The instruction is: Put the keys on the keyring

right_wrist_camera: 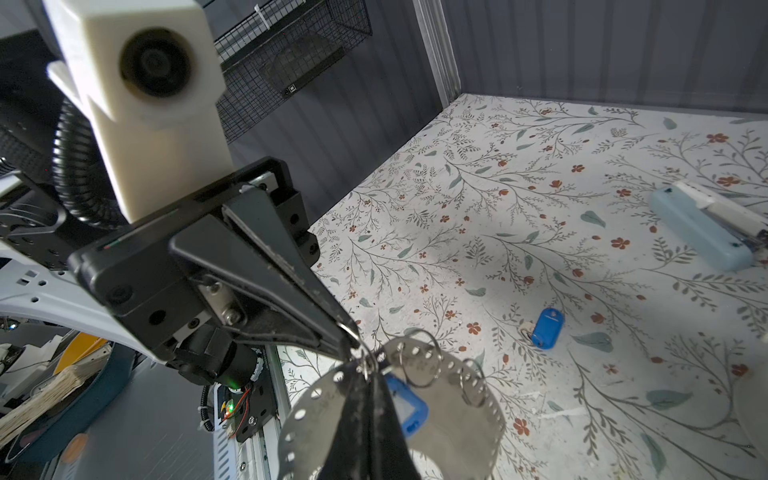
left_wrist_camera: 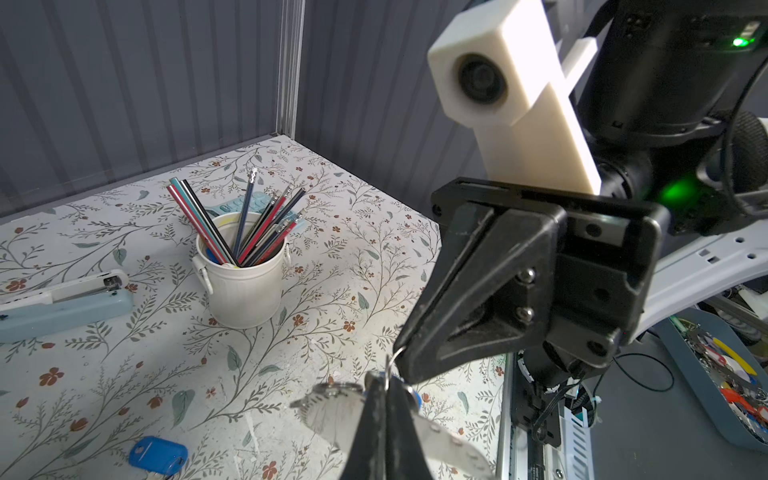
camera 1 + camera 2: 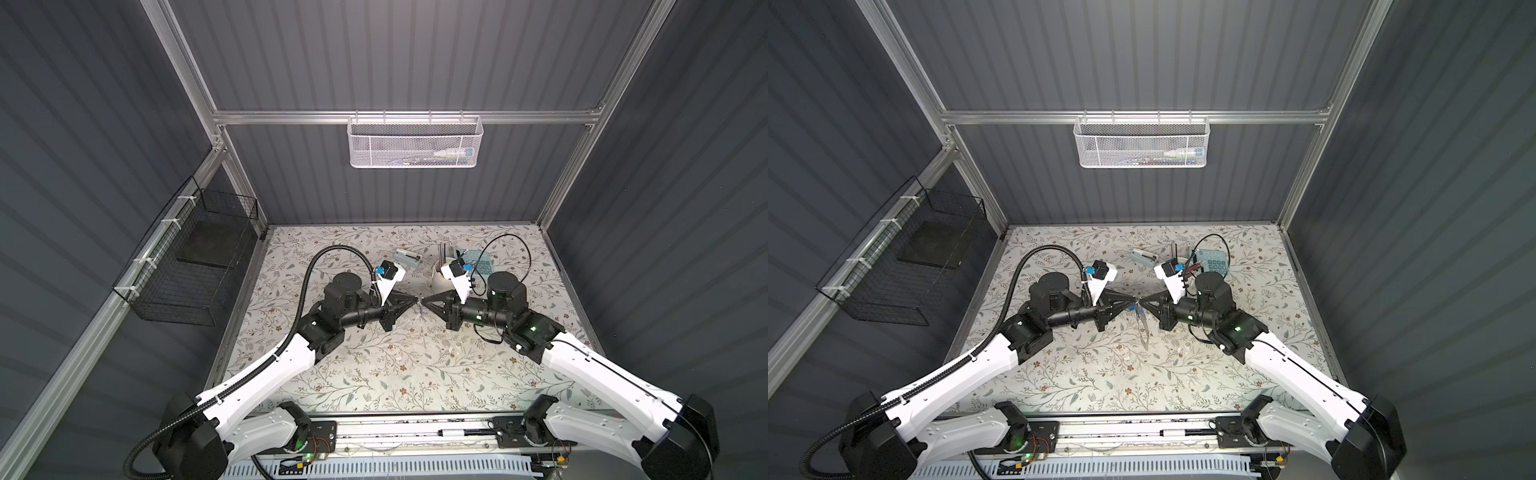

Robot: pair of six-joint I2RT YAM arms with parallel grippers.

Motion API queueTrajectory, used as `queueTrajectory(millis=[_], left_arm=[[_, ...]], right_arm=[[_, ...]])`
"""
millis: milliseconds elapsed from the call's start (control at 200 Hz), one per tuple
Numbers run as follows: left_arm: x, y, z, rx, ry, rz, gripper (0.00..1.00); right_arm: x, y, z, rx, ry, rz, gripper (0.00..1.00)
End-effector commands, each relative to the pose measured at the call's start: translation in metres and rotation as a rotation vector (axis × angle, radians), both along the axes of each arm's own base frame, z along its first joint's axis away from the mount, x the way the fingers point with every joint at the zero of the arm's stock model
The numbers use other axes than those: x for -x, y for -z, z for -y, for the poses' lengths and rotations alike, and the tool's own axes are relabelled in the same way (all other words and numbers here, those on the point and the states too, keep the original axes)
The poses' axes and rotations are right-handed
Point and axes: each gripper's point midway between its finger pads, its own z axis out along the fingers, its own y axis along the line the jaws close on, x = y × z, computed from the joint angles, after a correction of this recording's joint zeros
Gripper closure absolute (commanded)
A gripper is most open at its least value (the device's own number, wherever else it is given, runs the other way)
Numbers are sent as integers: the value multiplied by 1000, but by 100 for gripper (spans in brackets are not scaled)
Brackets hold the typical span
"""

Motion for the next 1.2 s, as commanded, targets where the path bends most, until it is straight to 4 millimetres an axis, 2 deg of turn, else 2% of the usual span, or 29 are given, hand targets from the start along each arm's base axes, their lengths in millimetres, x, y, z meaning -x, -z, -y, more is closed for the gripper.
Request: queueTrajectory(millis=[0, 405, 866, 891, 1196], left_arm=[[7, -23, -1, 50, 21, 86, 100], [8, -27, -1, 71, 17, 115, 100], [8, -32, -5, 109, -12, 181, 100], [7, -32, -5, 113, -16, 182, 100], [0, -35, -4, 171, -57, 199, 100]], right_arm=[[-8, -8, 3, -22, 32, -8, 100], [-10, 0, 2, -39, 9, -77, 100], [-10, -1, 2, -79, -32, -157, 100], [-13, 9, -1, -66, -36, -184, 100], [-9, 14, -4, -73, -81, -227, 100]])
